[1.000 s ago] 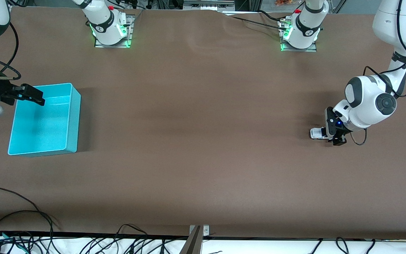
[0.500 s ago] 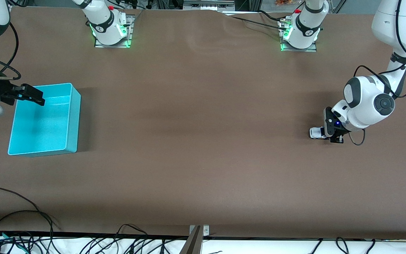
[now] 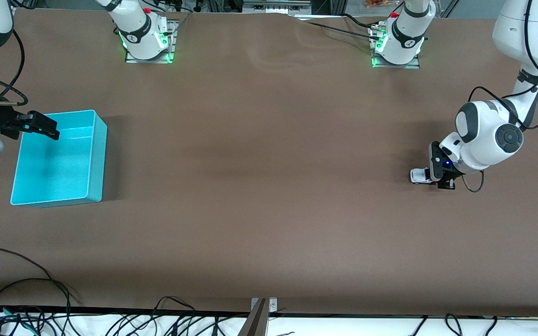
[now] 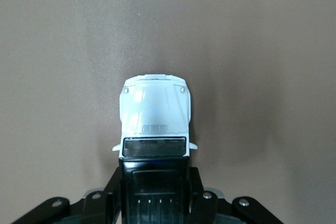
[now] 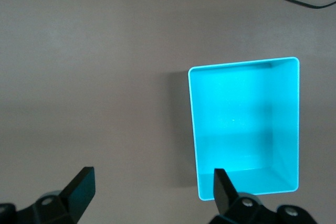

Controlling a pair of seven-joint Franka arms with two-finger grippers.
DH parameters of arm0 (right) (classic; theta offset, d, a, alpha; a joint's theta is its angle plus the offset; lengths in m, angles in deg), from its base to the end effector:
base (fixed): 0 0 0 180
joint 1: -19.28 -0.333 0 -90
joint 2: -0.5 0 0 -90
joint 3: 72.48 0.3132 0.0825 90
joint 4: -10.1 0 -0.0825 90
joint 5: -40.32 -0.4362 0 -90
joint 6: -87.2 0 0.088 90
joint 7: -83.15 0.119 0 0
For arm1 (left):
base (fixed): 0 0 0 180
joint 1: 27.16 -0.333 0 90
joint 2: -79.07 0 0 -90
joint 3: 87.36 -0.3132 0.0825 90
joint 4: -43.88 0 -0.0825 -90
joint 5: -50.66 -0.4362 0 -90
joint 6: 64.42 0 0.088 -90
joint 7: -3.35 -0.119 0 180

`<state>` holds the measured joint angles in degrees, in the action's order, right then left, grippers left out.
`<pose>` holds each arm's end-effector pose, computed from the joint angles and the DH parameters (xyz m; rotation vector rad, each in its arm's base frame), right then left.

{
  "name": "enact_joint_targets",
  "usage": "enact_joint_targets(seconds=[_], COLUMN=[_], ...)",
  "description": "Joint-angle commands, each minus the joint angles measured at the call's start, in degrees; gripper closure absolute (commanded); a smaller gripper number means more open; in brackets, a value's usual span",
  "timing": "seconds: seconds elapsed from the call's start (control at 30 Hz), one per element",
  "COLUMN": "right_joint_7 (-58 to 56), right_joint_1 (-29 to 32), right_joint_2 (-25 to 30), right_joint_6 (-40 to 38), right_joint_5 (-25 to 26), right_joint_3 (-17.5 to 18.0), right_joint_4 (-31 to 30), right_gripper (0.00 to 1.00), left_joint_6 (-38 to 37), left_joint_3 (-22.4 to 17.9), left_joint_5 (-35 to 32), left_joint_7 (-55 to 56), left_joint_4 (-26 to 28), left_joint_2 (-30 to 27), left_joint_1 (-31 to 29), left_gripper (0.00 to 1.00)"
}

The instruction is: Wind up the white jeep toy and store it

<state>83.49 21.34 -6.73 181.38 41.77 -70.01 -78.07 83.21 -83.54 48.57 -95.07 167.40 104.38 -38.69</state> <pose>0.6487 0.0004 0.5537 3.1215 0.0048 -0.0328 0.5855 0.0768 0.1301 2.1649 -2.2472 -0.0068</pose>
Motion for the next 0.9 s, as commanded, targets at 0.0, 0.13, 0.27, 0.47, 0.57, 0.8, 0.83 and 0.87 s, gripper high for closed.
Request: enact_joint_targets(seconds=[0.0, 0.13, 0.27, 0.47, 0.57, 0.8, 0.83, 0.87], right_joint_7=[0.8, 0.8, 0.8, 0.8, 0.8, 0.8, 0.8, 0.8], right_joint_1=[-0.12, -0.12, -0.12, -0.12, -0.12, -0.12, -0.12, -0.12], right_joint_2=[0.73, 0.73, 0.73, 0.73, 0.73, 0.64, 0.64, 0.64], right_joint_6=[0.91, 0.91, 0.91, 0.91, 0.91, 0.92, 0.91, 0.91], right_joint_5=[-0.57, -0.57, -0.57, -0.57, -0.57, -0.57, -0.57, -0.57], right_joint_3=[-0.09, -0.09, -0.18, -0.18, -0.18, -0.18, -0.18, -0.18], right_joint_4=[-1.03, -1.03, -1.03, -1.03, -1.03, -1.03, -1.03, -1.03], right_gripper=[0.0, 0.0, 0.0, 0.0, 0.0, 0.0, 0.0, 0.0], left_joint_6=[-0.06, 0.03, 0.03, -0.06, 0.03, 0.03, 0.03, 0.03], left_joint_3=[-0.4, -0.31, -0.4, -0.66, -1.27, -4.26, -4.7, -5.14], left_joint_5=[-1.59, -1.77, -1.77, -1.77, -1.77, -1.77, -1.77, -1.77], left_joint_7=[-1.42, -5.63, -7.31, -10.56, -11.96, -15.83, -16.36, -16.88], left_joint_4=[-0.64, -2.05, -2.66, -3.71, -4.24, -5.47, -5.74, -6.09], left_joint_2=[3.34, 5.54, 6.15, 7.03, 7.3, 7.65, 7.82, 8.0], left_joint_1=[-2.87, -7.01, -7.97, -11.31, -12.54, -13.34, -13.34, -13.42], left_gripper=[0.95, 0.96, 0.96, 0.96, 0.96, 0.96, 0.96, 0.96])
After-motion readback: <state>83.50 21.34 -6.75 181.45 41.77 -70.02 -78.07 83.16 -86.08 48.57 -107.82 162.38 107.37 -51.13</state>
